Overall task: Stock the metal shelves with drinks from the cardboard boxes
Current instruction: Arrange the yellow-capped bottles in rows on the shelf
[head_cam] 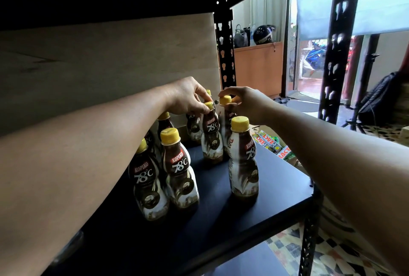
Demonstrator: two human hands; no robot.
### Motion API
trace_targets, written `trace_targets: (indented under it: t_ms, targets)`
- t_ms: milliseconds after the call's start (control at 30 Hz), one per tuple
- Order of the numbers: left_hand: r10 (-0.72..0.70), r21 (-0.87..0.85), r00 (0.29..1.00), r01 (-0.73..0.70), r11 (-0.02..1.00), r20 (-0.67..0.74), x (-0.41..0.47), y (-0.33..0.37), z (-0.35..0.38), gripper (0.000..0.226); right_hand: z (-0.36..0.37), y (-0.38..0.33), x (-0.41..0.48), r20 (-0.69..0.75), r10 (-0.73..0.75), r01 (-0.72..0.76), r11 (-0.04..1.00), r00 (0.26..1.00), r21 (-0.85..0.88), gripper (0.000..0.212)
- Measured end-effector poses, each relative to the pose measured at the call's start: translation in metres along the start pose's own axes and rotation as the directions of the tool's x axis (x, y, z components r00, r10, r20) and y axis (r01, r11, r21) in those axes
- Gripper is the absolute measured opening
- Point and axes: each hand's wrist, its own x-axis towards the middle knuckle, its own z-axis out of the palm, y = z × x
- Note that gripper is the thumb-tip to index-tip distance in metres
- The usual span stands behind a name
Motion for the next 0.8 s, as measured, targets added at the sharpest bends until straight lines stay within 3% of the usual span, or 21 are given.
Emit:
trace_targets:
  t_ms: [800]
  targets:
    - [0.004, 0.025, 1.0, -0.004, 1.0, 0.021, -0.0012, 0.0036, -0.001, 0.035, -0.0005, 0.0005, -0.0028, -0.002, 0.013, -0.013, 1.0, 1.0, 0.005, 0.041]
